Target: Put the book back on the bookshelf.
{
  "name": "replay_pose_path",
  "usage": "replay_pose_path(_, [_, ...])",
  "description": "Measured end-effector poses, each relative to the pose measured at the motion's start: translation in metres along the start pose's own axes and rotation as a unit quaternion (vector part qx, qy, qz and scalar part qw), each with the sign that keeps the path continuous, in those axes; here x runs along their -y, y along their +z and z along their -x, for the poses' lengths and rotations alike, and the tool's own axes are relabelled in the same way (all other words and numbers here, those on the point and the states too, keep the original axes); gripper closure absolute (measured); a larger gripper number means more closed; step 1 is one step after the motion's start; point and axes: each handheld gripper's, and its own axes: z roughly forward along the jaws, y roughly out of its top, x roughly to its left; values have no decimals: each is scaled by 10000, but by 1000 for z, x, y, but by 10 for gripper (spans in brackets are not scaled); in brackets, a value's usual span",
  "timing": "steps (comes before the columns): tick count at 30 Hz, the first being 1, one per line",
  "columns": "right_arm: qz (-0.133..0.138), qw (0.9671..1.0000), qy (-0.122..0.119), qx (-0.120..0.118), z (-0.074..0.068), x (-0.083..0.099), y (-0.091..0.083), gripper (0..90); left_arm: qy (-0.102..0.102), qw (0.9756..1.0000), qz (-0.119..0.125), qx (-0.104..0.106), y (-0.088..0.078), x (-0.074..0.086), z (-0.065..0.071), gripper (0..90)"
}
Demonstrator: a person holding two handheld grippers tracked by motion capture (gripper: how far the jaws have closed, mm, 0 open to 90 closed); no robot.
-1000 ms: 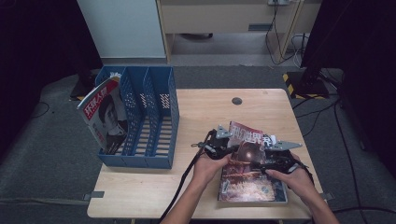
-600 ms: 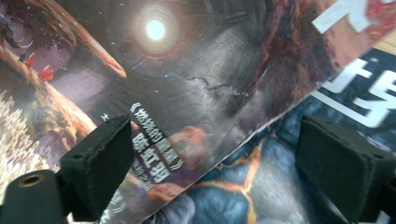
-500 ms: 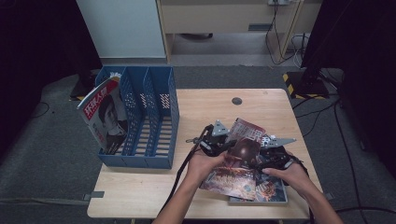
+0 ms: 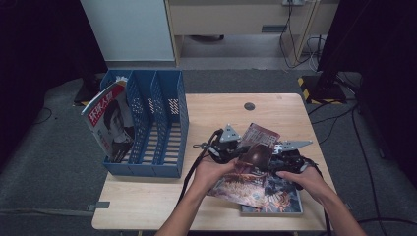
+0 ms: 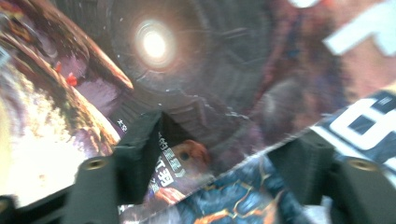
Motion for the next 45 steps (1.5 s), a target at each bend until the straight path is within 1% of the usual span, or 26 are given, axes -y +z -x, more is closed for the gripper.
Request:
replay_pose_path(1, [86, 10000, -3, 11, 0, -1, -3, 450, -2, 10000, -16, 2, -2, 0, -2, 841])
replay_pose_path(2, [112, 9999, -19, 1, 0, -3, -6, 474, -12, 10000, -14, 6, -4, 0, -3, 841])
replay_pose_path(7, [104, 9997, -209, 70, -6, -13, -14, 570, -4, 10000, -29, 7, -11, -1, -8, 841])
replay_pose_path(11, [115, 9992, -356, 102, -10, -22, -18, 633, 49, 10000, -49, -6, -19, -1, -10, 840])
replay_pose_path(17, [166, 9988, -442, 128, -13, -30, -22, 700, 76, 9999, -111, 1, -26, -1, -15, 838])
replay_pose_path(20, [212, 9984, -490, 165, -15, -36, -26, 725, 107, 9999, -82, -23, -30, -3, -16, 838])
replay_pose_path(23, [277, 9980, -531, 205, -16, -44, -31, 748, 129, 9999, 7, -67, -33, -6, -17, 839])
replay_pose_path(26, [321, 9970, -624, 314, -18, -56, -39, 762, 177, 9997, 139, -104, -36, -10, -18, 838])
replay_pose_path(31, [345, 9952, -780, 471, -20, -72, -51, 790, 191, 9995, 205, -169, -39, -13, -20, 836])
replay_pose_path(36, [358, 9931, -956, 581, -24, -89, -60, 810, 157, 9990, 336, -233, -40, -13, -24, 834])
replay_pose_path(38, [356, 9919, -1040, 639, -27, -95, -63, 817, 144, 9986, 427, -266, -40, -13, -24, 832])
replay_pose_path(40, [367, 9901, -1147, 723, -29, -101, -66, 827, 184, 9979, 528, -338, -39, -12, -25, 833])
replay_pose_path(42, [396, 9889, -1212, 768, -31, -106, -68, 830, 263, 9974, 547, -382, -38, -11, -23, 834])
replay_pose_path(45, [264, 9883, -1282, 789, -32, -105, -70, 830, 248, 9981, 465, -332, -34, -6, -23, 831])
